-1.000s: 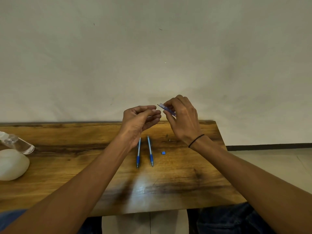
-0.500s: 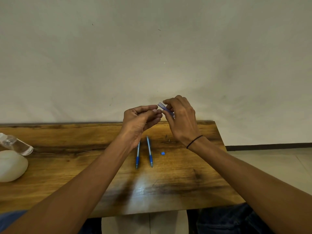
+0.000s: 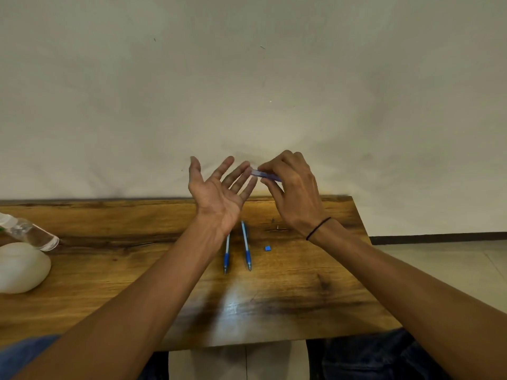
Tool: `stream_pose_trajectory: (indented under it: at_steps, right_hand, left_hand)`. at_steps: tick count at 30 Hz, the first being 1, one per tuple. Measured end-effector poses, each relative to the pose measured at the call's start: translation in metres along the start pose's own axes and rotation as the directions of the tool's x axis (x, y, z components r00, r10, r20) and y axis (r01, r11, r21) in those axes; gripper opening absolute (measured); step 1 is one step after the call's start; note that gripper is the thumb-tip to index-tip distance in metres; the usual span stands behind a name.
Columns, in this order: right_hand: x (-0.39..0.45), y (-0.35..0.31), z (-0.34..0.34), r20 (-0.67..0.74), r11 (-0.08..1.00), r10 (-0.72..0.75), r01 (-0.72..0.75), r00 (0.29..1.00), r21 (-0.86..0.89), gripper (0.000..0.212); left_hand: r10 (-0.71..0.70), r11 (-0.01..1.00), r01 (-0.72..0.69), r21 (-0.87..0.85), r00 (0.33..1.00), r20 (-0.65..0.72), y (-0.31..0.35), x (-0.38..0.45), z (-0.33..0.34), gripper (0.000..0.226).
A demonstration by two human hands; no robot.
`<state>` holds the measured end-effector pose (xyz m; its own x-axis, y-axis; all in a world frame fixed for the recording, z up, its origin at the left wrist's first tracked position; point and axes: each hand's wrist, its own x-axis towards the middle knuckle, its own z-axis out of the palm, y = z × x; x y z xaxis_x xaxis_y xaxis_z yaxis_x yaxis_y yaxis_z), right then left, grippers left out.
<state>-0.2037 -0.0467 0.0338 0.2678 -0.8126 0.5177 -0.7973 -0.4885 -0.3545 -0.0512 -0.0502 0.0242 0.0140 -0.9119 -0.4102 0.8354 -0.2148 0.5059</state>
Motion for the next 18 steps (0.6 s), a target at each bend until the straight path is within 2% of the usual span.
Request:
stream_pose_trajectory:
  at_steps: [3,4,7,10,14,16,18]
  right_hand:
    - [0.004,-0.008,-0.001,0.022,0.997,-0.077,0.076,0.997,0.018,0.043]
    - [0.005,-0.009,-0.001,0.027,0.994,-0.108,0.108,0.994,0.004,0.043]
    - [0.009,-0.007,-0.003,0.048,0.971,-0.221,0.225,0.974,-0.083,0.026]
    - [0.012,-0.007,-0.001,0.036,0.963,-0.245,0.247,0.969,-0.110,0.038]
    - [0.011,-0.008,0.000,0.046,0.939,-0.314,0.318,0.948,-0.135,0.029]
    - [0.011,-0.009,0.000,0.041,0.942,-0.303,0.306,0.952,-0.136,0.037]
    - [0.011,-0.008,0.000,0.043,0.936,-0.320,0.323,0.947,-0.143,0.035]
  left_hand:
    - [0.005,0.994,0.004,-0.111,0.997,0.081,-0.001,0.001,0.004,0.090]
    - [0.000,0.992,0.013,-0.126,0.994,0.105,-0.002,0.000,0.006,0.094]
    - [-0.002,0.993,0.017,-0.118,0.992,0.124,-0.004,-0.004,0.008,0.101]
    - [0.005,0.994,0.006,-0.105,0.995,0.104,-0.004,-0.007,0.009,0.102]
    - [0.011,0.994,0.001,-0.110,0.995,0.104,-0.002,-0.009,0.012,0.103]
    - [0.011,0.994,0.000,-0.106,0.995,0.101,-0.001,-0.009,0.012,0.104]
    - [0.012,0.994,-0.001,-0.106,0.994,0.105,-0.002,-0.009,0.012,0.104]
